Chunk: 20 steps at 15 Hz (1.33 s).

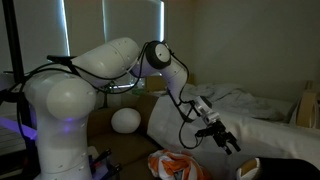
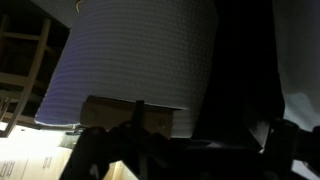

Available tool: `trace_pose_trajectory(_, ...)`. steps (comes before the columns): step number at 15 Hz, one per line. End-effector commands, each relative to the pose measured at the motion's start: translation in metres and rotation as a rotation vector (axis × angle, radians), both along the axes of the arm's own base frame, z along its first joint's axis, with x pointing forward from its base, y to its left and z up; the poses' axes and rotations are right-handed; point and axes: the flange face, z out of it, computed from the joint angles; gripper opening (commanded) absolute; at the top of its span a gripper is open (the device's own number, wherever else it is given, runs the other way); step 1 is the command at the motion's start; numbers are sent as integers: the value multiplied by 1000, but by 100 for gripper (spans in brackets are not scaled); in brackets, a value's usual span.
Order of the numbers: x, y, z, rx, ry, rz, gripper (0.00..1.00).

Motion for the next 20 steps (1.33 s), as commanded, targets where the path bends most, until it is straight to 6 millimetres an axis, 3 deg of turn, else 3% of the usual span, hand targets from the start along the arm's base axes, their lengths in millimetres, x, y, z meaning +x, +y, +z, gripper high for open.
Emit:
trace_pose_trajectory(1,1,1,-1,1,2,-1,100)
trace_pose_trajectory(4,3,-5,-2,-29,41,6,100)
trace_pose_trajectory(7,22,-4,-7,-155,113,101,100)
trace_pose_trajectory(14,61,23,-44,-354,171,368,100)
trace_pose_trajectory(20,49,49,-73,-334,119,316,100)
